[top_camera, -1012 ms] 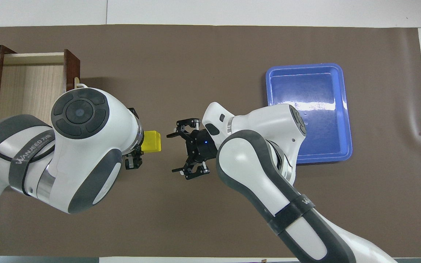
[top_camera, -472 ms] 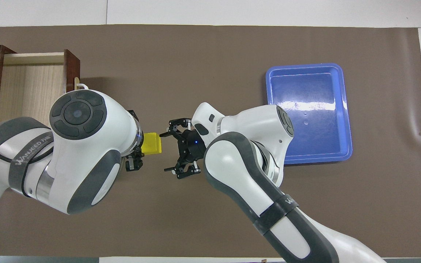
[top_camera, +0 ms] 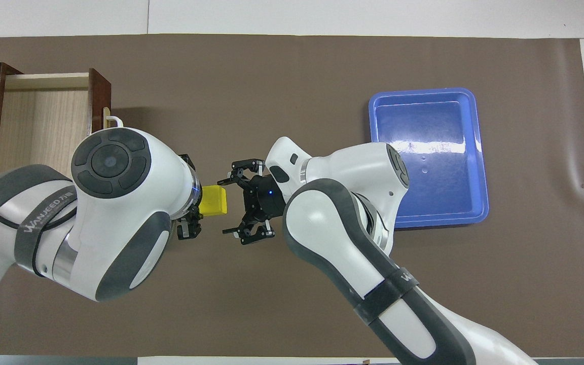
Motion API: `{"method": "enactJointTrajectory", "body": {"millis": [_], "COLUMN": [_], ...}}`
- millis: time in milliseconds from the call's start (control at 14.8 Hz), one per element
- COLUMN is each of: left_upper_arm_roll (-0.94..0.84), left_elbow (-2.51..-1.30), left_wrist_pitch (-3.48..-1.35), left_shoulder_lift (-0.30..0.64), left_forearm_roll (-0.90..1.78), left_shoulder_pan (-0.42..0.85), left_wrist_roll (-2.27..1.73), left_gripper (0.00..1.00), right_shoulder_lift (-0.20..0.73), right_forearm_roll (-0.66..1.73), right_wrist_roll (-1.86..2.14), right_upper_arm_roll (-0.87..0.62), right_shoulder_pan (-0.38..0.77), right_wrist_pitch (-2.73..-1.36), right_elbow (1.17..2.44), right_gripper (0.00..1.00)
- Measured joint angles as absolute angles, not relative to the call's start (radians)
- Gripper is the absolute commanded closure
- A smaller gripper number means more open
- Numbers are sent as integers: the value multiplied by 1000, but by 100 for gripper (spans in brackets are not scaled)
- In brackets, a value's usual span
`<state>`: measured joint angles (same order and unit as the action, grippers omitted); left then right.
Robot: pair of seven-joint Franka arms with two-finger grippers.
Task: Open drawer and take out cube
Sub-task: 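Close the right gripper on the yellow cube held by the left gripper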
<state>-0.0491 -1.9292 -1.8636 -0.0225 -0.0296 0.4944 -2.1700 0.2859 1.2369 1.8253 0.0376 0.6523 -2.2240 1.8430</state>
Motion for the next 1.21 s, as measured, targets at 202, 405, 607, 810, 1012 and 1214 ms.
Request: {"method": "enactJointTrajectory", "body": {"millis": [202, 405, 607, 810, 1012, 1214], "left_upper_arm_roll": [-51, -51, -51, -51, -50, -50], "left_elbow": [-1929, -1929, -1929, -1931, -1931, -1931], "left_wrist_pitch": [-1866, -1867, -1867, -1871, -1871, -1871], "left_shoulder_lift": [-23, -23, -23, -24, -24, -25], "left_forearm_roll": [-28, -28, -28, -25, -25, -25], "left_shoulder_pan": [503, 503, 504, 505, 505, 505], "left_wrist_roll": [-2176, -2177, -2177, -2183, -2183, -2183], "left_gripper": [100, 100, 100, 100, 100, 80], "right_shoulder_lift": [292, 298, 300, 302, 302, 302], "right_forearm_roll": [1237, 1237, 1237, 1239, 1239, 1239], "right_wrist_roll": [1803, 1801, 1801, 1791, 1791, 1791], "right_upper_arm_roll": [36, 35, 35, 38, 38, 38], "right_shoulder_pan": [656, 662, 662, 660, 660, 660], "right_wrist_pitch": [-2228, -2243, -2243, -2250, -2250, -2250], "right_elbow": [1827, 1823, 1822, 1820, 1819, 1818], "right_gripper": [0, 68, 100, 100, 100, 100]}}
